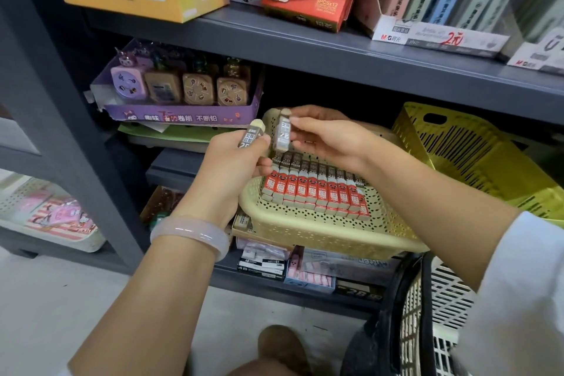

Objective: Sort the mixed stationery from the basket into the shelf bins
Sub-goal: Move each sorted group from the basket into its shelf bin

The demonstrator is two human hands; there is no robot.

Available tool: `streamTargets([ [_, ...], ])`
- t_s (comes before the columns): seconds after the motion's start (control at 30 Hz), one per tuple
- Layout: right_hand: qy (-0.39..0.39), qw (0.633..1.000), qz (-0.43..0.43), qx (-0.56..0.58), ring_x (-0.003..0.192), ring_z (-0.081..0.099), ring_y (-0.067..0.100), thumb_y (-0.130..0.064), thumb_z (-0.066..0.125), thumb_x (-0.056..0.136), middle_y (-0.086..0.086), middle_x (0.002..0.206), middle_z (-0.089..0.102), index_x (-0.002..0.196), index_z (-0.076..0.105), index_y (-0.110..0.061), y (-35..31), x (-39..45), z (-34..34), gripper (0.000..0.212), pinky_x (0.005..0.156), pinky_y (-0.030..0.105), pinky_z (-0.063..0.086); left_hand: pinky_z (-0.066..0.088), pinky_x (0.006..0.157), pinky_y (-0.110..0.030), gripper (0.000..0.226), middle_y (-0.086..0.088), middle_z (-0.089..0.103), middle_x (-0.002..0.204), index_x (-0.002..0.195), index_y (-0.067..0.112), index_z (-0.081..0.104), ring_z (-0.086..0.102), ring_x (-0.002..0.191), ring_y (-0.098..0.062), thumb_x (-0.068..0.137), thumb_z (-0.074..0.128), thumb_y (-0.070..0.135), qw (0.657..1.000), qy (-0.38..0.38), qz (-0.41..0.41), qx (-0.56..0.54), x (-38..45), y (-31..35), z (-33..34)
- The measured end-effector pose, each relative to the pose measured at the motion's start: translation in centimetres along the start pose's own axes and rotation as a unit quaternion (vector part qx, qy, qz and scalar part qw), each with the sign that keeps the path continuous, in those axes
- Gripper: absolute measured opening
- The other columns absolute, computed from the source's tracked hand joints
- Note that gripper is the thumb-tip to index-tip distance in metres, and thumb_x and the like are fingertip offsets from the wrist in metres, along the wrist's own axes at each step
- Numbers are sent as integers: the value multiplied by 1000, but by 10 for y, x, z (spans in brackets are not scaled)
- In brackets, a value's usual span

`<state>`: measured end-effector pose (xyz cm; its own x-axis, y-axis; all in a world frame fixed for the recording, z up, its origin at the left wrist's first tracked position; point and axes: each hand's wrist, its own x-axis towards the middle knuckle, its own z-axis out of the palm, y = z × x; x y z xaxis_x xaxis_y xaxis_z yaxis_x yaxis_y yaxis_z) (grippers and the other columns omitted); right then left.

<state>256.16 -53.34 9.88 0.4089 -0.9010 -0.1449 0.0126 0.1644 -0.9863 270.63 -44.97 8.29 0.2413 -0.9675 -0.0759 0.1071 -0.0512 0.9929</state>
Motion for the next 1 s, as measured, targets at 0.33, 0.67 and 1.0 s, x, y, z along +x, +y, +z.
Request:
streamTargets([
  [0.33, 228, 942, 174, -175, 64, 60, 13, -7, 54, 91, 6, 79, 61, 112, 57, -5, 34, 33, -32, 21, 62, 23, 55, 47, 49, -14, 13, -2, 63, 75, 85, 14, 63, 51, 53, -5, 91, 54, 8, 1000, -14, -14, -22, 1, 3, 0],
  [0.67, 232, 926, 135, -267, 76, 65, 18, -12, 50, 94, 11, 95, 66, 114, 58, -2, 29, 32, -22, 24, 77, 30, 56, 57, 60, -21, 13, -4, 70, 91, 90, 16, 48, 66, 62, -10, 88, 59, 8, 999, -16, 1, -41, 0, 6, 5],
  [1.0, -94, 993, -20, -63, 83, 67, 4, -20, 58, 89, -8, 80, 71, 92, 62, -17, 7, -11, 0, 6, 78, 18, 53, 55, 60, -17, 9, -8, 67, 88, 90, 15, 53, 70, 66, -10, 88, 61, 12, 1000, 1, 5, -24, -2, 4, 15],
])
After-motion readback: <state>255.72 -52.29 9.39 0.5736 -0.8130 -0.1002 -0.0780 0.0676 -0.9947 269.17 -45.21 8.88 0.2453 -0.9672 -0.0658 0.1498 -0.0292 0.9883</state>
